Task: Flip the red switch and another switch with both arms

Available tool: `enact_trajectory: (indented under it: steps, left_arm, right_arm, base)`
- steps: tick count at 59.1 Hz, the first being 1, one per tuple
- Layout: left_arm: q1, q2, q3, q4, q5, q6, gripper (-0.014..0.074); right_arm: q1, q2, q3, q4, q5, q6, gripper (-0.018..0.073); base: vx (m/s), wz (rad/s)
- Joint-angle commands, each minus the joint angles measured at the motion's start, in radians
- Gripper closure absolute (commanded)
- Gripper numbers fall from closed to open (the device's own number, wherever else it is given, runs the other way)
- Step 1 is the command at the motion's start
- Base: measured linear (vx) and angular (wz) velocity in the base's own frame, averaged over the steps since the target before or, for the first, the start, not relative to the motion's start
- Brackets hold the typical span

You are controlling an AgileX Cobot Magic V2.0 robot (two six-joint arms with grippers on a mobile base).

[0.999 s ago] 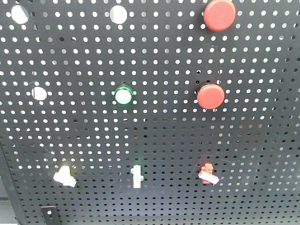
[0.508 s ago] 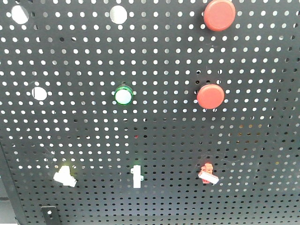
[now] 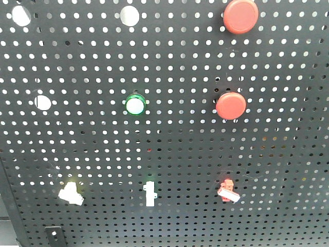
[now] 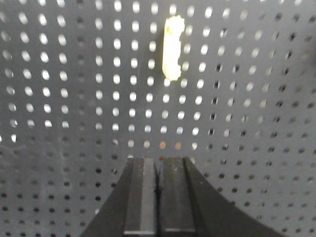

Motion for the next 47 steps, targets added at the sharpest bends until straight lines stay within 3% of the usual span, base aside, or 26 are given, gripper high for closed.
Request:
enact_trajectory:
  steps: [1, 10, 31, 47]
  left_arm:
    - [-0.067, 0.05, -0.035, 0.119, -0.148, -0.069, 0.0594]
    - [-0.15, 0.142, -0.077, 0.228, -0.15, -0.181, 0.0594]
    - [-0.227, 0.363, -0.273, 0.226, -0.016, -0.182, 0.0594]
    - [-0.284, 0.416, -0.305, 0.217, 0.058, -0.205, 0.0594]
  right_arm:
    - [-0.007, 0.014, -0.035, -0.002, -0.089, -0.001, 0.0566]
    - [-0.007, 0.014, -0.035, -0.002, -0.089, -0.001, 0.0566]
    - [-0.007, 0.014, -0.035, -0.002, -0.089, -0.001, 0.0566]
    - [-0.007, 0.014, -0.035, -0.002, -0.09, -0.001, 0.0566]
  base:
    - [0.0, 0.0]
    - [0.0, 0.0]
    - [0.0, 0.0]
    - [0.0, 0.0]
